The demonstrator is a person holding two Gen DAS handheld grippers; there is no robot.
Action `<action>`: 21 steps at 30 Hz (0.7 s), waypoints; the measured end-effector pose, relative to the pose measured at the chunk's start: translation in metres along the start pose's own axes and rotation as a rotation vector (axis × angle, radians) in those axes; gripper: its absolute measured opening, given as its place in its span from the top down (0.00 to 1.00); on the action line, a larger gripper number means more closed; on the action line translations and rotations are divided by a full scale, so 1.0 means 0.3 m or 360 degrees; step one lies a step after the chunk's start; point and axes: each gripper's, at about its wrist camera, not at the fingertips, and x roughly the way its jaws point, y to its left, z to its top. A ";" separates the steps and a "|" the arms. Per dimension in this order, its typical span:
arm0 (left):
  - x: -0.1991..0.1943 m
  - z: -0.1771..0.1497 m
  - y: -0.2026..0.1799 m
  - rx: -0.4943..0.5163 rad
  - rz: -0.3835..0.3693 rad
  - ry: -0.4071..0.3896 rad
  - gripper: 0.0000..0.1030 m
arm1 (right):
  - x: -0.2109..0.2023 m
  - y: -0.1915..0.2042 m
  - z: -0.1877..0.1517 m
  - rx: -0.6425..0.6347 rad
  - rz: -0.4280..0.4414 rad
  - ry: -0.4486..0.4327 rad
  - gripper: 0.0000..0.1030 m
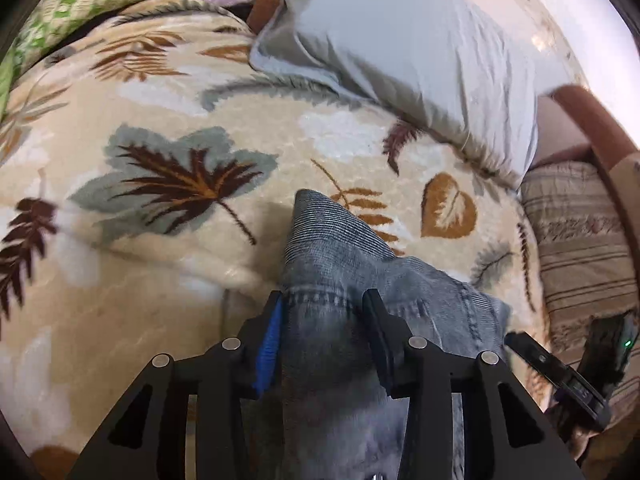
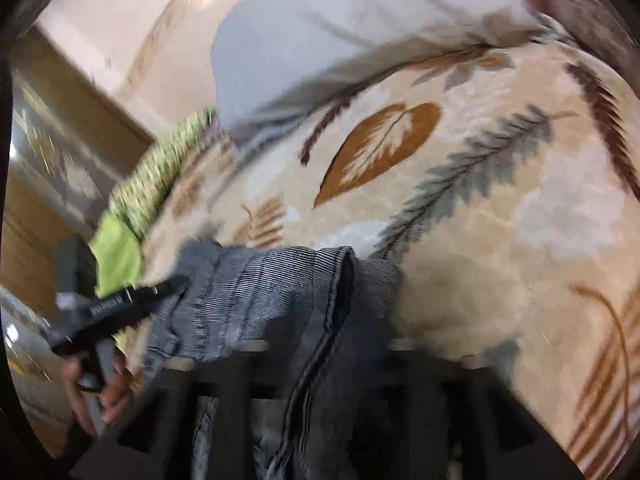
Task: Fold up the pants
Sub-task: 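Hold the jeans bundle with both tools and press it flat on the blanket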
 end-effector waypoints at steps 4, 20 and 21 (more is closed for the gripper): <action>-0.097 -0.095 0.033 -0.0018 0.0005 -0.0022 0.49 | -0.037 -0.076 -0.084 0.0237 0.0093 0.0041 0.29; -0.112 -0.228 -0.032 0.0105 0.0147 -0.0010 0.74 | 0.023 0.079 -0.204 -0.0072 -0.0018 0.0115 0.37; -0.115 -0.230 -0.037 0.0102 0.0142 -0.0011 0.74 | 0.024 0.085 -0.200 -0.0089 -0.0028 0.0112 0.37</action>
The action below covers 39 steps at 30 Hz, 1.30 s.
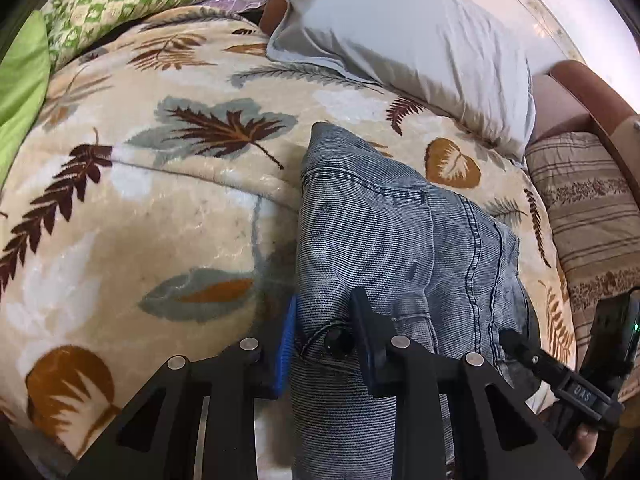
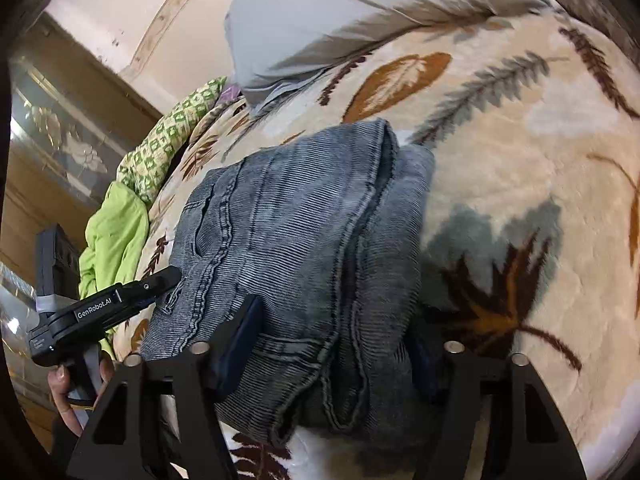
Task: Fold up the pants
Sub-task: 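Hold the jeans bundle with both tools and press it flat on the blanket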
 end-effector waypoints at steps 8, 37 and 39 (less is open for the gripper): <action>-0.041 -0.018 0.031 -0.0120 -0.0102 -0.0056 0.61 | 0.015 0.000 0.014 -0.0028 -0.0002 -0.0011 0.53; -0.096 -0.132 0.016 -0.0083 -0.0048 -0.0037 0.63 | -0.103 0.004 -0.038 0.0102 -0.0031 -0.0078 0.42; -0.101 -0.135 0.025 -0.0106 -0.0056 -0.0035 0.63 | -0.105 -0.004 -0.049 0.0118 -0.0019 -0.0065 0.42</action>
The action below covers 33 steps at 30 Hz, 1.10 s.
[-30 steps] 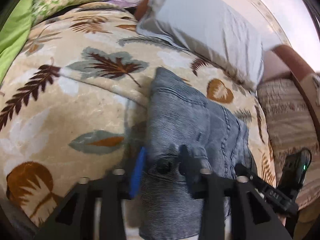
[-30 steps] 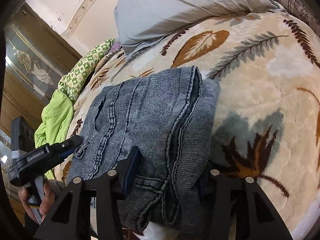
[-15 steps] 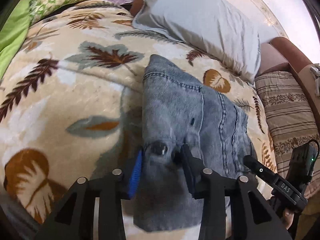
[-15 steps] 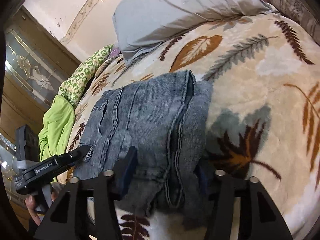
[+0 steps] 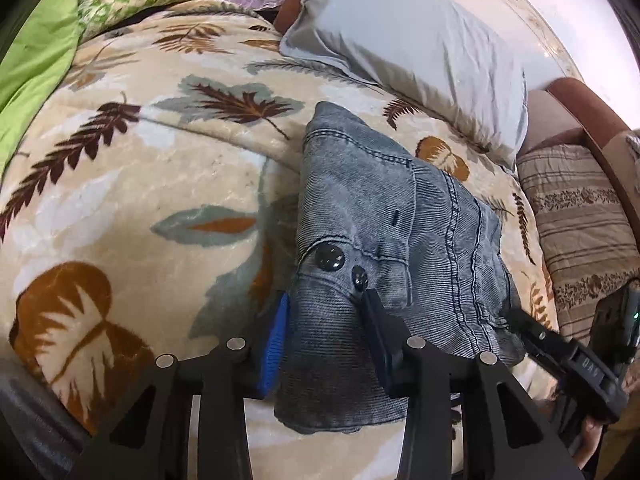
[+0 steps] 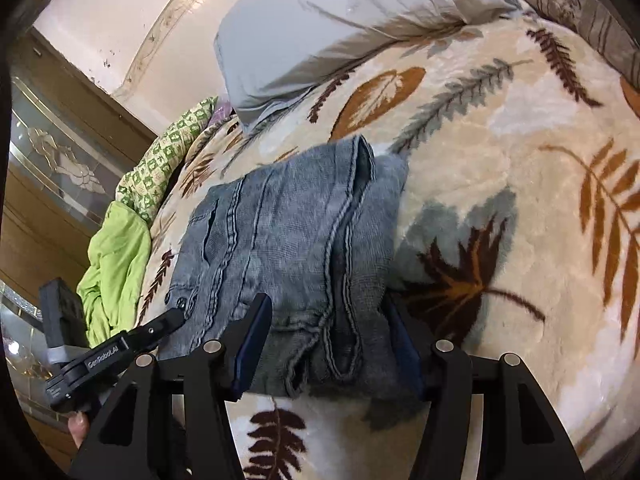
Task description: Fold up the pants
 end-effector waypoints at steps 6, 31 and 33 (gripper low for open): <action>-0.032 -0.026 0.032 -0.0053 -0.0018 -0.0007 0.61 | -0.035 -0.004 -0.004 0.0036 0.0032 -0.0028 0.42; -0.075 -0.076 0.073 -0.0152 -0.0140 0.0028 0.58 | -0.184 0.053 -0.070 -0.0038 0.0121 -0.0149 0.49; -0.078 -0.080 0.071 -0.0122 -0.0106 0.0022 0.57 | -0.160 0.068 -0.101 -0.0094 0.0053 -0.0107 0.51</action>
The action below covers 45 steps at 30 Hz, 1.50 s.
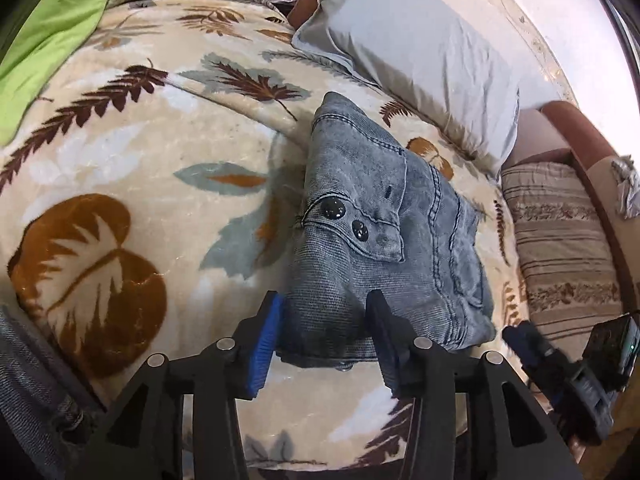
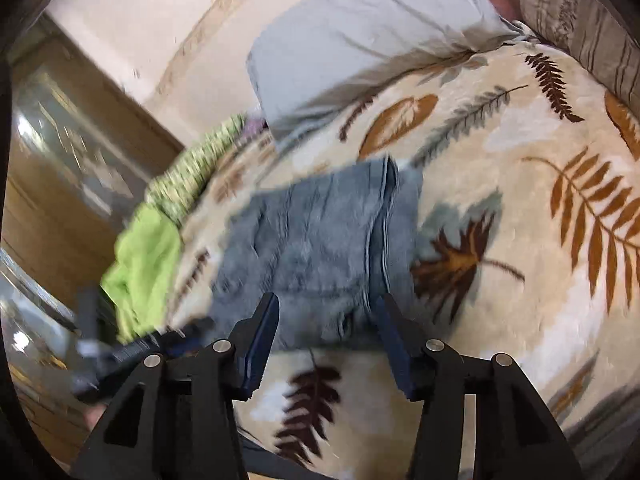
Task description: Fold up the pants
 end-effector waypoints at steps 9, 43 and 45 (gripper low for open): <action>0.014 -0.029 -0.069 0.0142 0.0139 -0.0031 0.56 | 0.061 0.062 -0.004 -0.0135 -0.0154 0.0027 0.94; 0.232 0.266 -0.055 0.0079 0.0038 0.0167 0.66 | 0.255 -0.141 0.134 0.0208 -0.0014 0.0257 0.64; 0.248 0.254 -0.043 0.0006 -0.0008 0.0130 0.72 | 0.264 -0.120 0.117 0.0132 -0.0076 0.0247 0.75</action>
